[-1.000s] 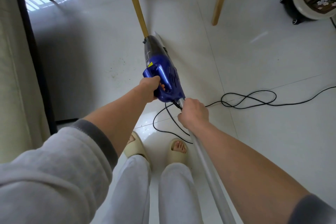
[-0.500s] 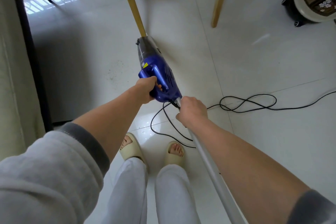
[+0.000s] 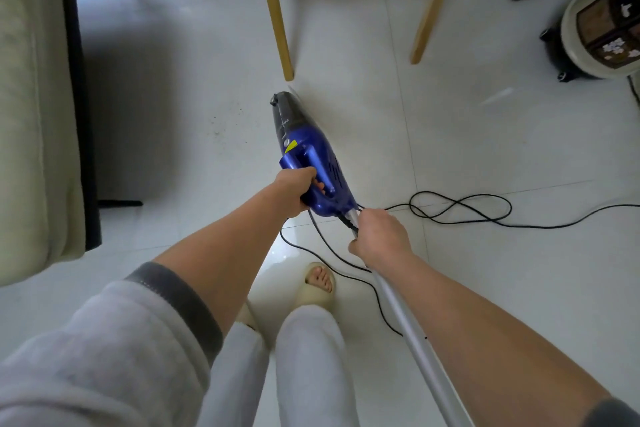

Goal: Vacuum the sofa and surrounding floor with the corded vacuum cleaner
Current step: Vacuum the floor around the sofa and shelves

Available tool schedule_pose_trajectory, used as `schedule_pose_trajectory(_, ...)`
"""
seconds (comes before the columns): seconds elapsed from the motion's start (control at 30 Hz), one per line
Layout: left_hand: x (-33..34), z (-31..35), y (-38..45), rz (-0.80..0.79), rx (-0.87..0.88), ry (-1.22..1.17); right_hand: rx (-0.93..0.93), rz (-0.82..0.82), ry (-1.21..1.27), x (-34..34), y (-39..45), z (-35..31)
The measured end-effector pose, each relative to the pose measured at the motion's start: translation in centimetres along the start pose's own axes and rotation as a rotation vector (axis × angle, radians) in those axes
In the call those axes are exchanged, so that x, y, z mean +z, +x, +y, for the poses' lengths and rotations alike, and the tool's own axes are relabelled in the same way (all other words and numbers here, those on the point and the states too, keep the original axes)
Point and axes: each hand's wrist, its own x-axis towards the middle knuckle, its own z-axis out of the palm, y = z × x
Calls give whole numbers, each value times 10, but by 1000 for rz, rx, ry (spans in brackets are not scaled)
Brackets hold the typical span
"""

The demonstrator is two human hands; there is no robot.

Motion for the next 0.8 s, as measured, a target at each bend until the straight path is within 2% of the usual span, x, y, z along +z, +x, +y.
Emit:
schedule_pose_trajectory(0.27, -35, 7, 11, 39, 27, 3, -41, 49, 10, 16, 15, -33)
schedule_pose_trajectory(0.6, -83, 2, 17, 63, 18, -21, -20, 29, 6, 37, 15, -75)
schedule_pose_trajectory(0.8, -94, 7, 14, 23, 51, -145, -23, -8, -16, 28, 12, -86)
